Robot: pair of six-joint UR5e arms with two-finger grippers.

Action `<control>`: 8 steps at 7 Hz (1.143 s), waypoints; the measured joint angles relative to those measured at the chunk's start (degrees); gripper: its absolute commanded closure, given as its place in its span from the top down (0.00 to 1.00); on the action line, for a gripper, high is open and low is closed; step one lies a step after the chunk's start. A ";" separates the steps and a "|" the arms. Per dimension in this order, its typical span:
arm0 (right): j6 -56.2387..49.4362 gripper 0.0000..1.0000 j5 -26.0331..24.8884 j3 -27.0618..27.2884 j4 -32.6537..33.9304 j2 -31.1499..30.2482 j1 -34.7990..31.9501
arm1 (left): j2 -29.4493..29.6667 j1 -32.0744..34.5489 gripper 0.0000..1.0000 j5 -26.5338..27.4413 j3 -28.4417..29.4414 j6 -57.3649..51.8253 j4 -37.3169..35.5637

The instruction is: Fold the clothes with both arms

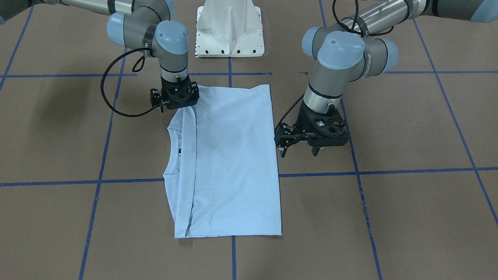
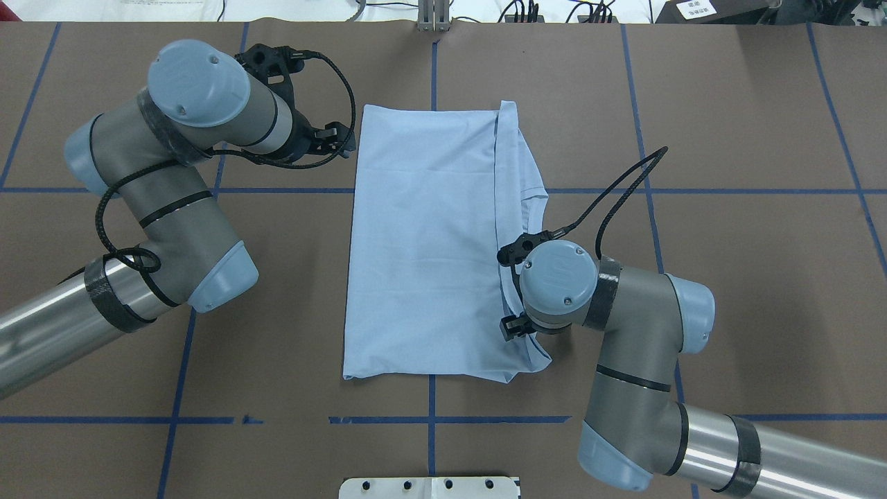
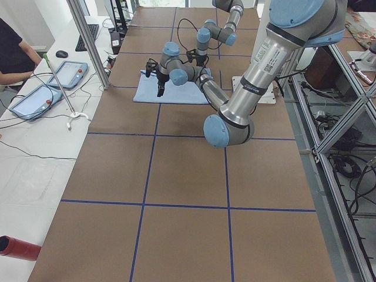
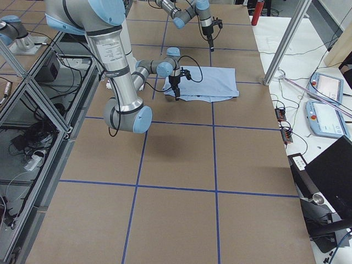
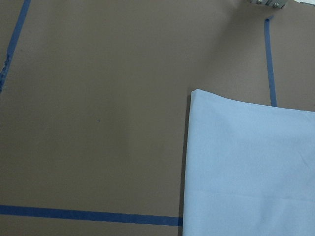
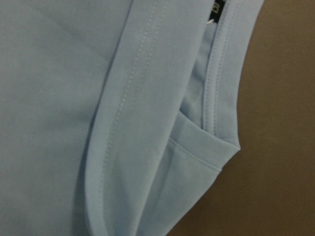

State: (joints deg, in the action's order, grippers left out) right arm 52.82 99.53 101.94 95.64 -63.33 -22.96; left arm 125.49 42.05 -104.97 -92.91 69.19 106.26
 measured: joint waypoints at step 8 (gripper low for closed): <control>-8.47 1.00 -0.14 4.77 -0.61 -11.33 -5.80 | 0.22 -1.41 1.00 0.38 -0.09 0.07 0.00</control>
State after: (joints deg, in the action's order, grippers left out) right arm 44.34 99.39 106.71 95.03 -74.66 -28.76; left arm 125.71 40.64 -104.59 -92.99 69.26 106.26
